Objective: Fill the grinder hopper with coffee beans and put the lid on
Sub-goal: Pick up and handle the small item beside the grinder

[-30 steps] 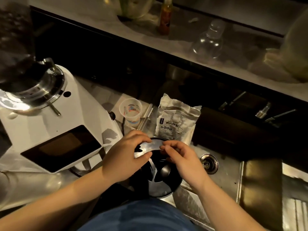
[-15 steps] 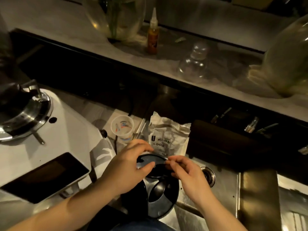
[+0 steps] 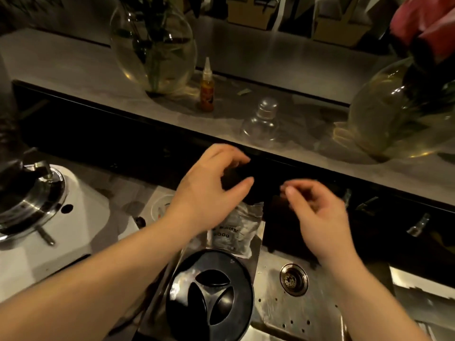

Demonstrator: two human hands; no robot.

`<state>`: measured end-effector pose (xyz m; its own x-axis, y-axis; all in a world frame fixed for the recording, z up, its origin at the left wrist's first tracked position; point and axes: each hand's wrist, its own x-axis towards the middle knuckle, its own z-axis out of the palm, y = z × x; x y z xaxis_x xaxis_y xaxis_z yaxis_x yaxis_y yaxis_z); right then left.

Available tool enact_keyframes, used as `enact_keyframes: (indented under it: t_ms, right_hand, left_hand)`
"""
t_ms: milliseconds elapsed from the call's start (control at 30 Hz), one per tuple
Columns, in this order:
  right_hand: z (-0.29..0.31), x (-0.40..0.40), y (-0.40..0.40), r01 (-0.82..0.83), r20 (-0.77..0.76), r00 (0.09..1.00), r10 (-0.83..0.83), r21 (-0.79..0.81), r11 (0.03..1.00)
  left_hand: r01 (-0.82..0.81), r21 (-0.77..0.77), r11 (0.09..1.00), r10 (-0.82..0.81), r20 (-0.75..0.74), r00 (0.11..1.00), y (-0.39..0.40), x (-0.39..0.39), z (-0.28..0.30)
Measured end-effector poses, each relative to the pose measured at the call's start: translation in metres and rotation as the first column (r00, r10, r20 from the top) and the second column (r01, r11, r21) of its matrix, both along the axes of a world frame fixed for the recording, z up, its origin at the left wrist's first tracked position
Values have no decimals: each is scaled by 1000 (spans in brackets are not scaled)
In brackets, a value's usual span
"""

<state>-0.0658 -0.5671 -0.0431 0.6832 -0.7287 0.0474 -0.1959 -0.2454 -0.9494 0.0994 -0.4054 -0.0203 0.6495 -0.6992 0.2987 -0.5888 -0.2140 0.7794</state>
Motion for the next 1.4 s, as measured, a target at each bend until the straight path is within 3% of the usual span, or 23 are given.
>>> enact_keyframes:
  t_ms: [200,400,733,900,1033,1200,1400]
  right_hand:
    - [54,70,-31,56,147,989,-16,-273,960]
    - [52,136,-61,-89,-151,987,53,-240,967]
    - [38,147,-66,-150,-212,973,89,-293,944]
    - [49,117,-44,-15,-24,1000,6,-374,927]
    - [66,84,0,-34,81,994,75,-421,906]
    - [76,37,78,-178,246,944,221,-187,966]
    - [70,1,170,-339,209,886,414,-318,885]
  left_hand:
    - [-8,87,996,-2,105,994,-52,26,22]
    - [-67,135,989,57,77,995,-65,35,19]
    - [-77,157,985,95,-111,989,-40,24,-2]
    - [-25,165,986,44,-110,993,-3,1,0]
    - [-60,174,983,68,-42,997,23,-16,15]
    - [-79,-16,997,77,-72,994,62,-33,34]
    - [-164,-177,970,128,-198,972,161,-76,12]
